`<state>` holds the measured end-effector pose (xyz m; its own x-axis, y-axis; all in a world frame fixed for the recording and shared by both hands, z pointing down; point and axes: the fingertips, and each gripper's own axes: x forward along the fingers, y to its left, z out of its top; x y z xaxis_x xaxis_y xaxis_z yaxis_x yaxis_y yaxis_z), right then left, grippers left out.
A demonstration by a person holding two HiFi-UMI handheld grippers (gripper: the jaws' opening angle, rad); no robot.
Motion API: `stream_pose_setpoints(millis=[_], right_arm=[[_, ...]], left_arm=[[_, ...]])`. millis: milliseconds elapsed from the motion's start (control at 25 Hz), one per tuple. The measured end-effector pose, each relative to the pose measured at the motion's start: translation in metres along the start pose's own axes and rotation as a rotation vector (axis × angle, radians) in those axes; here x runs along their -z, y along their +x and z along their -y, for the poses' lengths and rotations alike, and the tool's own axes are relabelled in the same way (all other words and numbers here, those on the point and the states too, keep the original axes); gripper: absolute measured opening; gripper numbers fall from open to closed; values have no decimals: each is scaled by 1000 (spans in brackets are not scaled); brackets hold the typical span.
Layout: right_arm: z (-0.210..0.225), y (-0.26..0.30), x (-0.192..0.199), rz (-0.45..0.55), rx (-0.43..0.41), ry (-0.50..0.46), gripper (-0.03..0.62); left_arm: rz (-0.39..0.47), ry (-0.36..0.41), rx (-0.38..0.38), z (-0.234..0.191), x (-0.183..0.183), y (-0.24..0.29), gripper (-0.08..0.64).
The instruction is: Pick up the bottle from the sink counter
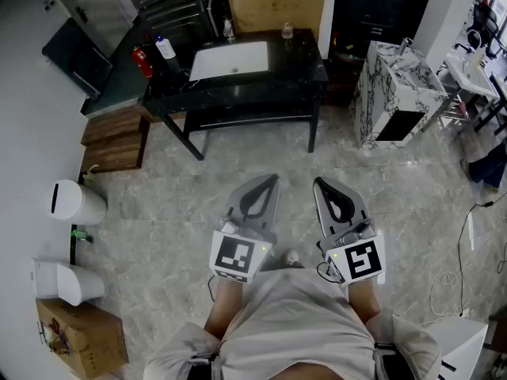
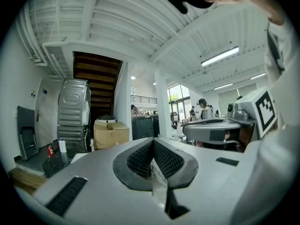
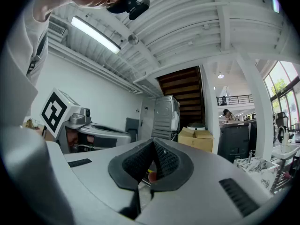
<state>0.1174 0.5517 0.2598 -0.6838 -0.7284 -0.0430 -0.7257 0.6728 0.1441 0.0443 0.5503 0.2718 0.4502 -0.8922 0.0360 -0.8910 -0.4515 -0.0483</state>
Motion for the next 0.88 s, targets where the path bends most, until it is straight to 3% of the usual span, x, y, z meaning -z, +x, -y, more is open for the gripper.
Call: stream_pose_setpoints(millis=[240, 560, 880], right_arm=[[-11, 3, 9, -27, -43, 42, -5], [-2, 6, 14, 2, 14, 15, -5], [6, 29, 22, -30, 19, 18, -5]], left_arm=[[-3, -1, -7, -1, 0, -3, 2], [-9, -1, -21, -10, 7, 0, 2], [-7, -8, -29, -32, 11, 14, 2]])
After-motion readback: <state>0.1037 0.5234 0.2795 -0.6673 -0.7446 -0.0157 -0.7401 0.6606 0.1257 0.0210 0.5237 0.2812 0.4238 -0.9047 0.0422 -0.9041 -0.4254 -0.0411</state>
